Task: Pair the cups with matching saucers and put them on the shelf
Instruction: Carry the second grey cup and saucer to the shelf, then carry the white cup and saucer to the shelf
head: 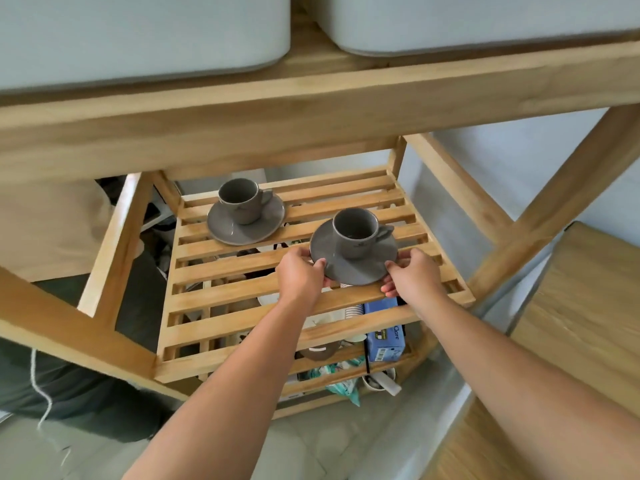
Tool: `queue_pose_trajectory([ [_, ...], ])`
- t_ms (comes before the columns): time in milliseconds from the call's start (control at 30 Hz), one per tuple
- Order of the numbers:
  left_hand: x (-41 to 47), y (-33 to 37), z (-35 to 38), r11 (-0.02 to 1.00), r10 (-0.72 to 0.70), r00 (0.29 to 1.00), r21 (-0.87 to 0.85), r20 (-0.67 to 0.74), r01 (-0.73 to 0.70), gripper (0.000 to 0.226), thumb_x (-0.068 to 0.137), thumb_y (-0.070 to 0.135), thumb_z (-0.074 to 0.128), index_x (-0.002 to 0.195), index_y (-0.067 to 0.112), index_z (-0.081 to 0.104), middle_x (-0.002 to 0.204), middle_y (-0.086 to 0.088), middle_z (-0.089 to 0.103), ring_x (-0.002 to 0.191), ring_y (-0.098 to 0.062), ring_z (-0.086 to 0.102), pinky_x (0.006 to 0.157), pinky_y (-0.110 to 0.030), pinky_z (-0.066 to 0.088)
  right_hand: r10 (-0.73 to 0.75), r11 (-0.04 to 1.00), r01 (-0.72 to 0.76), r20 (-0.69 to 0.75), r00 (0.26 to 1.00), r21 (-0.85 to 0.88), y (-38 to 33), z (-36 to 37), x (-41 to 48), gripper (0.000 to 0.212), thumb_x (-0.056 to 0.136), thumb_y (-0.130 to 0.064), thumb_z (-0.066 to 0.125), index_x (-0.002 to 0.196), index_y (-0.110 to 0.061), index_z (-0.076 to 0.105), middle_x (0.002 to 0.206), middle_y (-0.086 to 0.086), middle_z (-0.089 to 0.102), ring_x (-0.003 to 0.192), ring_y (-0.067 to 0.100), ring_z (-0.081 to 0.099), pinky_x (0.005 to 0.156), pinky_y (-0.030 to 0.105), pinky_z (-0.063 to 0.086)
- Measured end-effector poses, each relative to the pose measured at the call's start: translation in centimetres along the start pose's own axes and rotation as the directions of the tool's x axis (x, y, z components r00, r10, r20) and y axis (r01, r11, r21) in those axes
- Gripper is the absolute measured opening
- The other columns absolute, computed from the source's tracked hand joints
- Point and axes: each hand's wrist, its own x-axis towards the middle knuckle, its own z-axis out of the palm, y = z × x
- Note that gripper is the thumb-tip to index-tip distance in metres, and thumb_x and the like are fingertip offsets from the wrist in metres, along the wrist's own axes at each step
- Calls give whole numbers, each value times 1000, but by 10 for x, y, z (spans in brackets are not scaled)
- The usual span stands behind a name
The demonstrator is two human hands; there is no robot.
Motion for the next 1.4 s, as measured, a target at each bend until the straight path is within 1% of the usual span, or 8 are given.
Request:
queue_pose_trajectory([
  [167, 20, 12, 4, 999, -11, 1000, -45, -26, 9, 23, 90, 15, 63, 113, 13, 59, 100, -11, 70, 69, -16, 69, 47, -18, 53, -6, 999, 6, -5, 1000, 39, -13, 7, 21, 23, 92, -15, 55, 113, -8, 53, 77, 15, 70, 47, 15, 62, 49, 25, 54],
  [333, 44, 23, 10, 999, 12, 998, -47, -66, -15, 34, 89, 16, 64, 122, 12, 58, 108, -12, 70, 81, -22, 73, 65, -27, 60, 8, 995, -7, -6, 1000, 101, -28, 18, 49, 19, 93, -12, 52, 112, -6, 53, 73, 15, 69, 49, 19, 64, 47, 26, 55],
  [533, 65, 35, 16, 997, 13, 998, -73, -64, -17, 41, 91, 16, 60, 132, 13, 53, 109, -9, 69, 80, -17, 69, 56, -20, 53, 23, 993, -19, -31, 999, 114, -44, 27, 77, 24, 93, -12, 53, 115, -4, 52, 82, 19, 70, 48, 19, 64, 56, 31, 59],
  [700, 74, 36, 23, 994, 19, 998, -104, -62, -25, 41, 91, 11, 61, 132, 14, 54, 111, -10, 70, 87, -19, 72, 81, -34, 60, 1, 995, 6, -75, 997, 98, -50, 31, 92, 25, 93, -14, 52, 117, -5, 53, 96, 18, 70, 55, 18, 67, 63, 30, 60],
  [900, 80, 42, 26, 984, -14, 998, -177, -65, 2, 41, 91, 9, 60, 131, 13, 54, 108, -10, 69, 80, -18, 69, 62, -21, 56, 20, 994, -10, -89, 996, 113, -55, 34, 100, 32, 93, -15, 53, 124, -9, 52, 99, 17, 70, 56, 18, 68, 62, 28, 60],
  [1067, 80, 47, 23, 991, -37, 997, -129, -66, 28, 47, 90, 10, 61, 136, 12, 49, 110, -11, 67, 90, -22, 71, 85, -35, 59, 10, 995, -4, -65, 998, 100, -55, 30, 94, 36, 92, -14, 55, 128, -10, 50, 93, 16, 70, 55, 17, 66, 59, 26, 58],
  [1267, 51, 52, 11, 993, 97, 990, 73, -100, -90, 44, 89, 18, 64, 131, 15, 52, 111, -13, 70, 95, -25, 70, 87, -42, 58, -26, 982, 44, -96, 995, 183, -53, 6, 52, 30, 92, -11, 55, 121, -8, 56, 87, 19, 71, 61, 23, 67, 64, 34, 60],
  [1400, -6, 65, -2, 957, 260, 965, 145, -38, -252, 31, 89, 21, 62, 120, 16, 60, 101, -5, 71, 87, -20, 69, 76, -36, 59, -141, 964, 159, -100, 985, 211, -55, -33, -7, 18, 92, -13, 54, 110, -10, 60, 75, 12, 67, 57, 19, 64, 59, 30, 60],
])
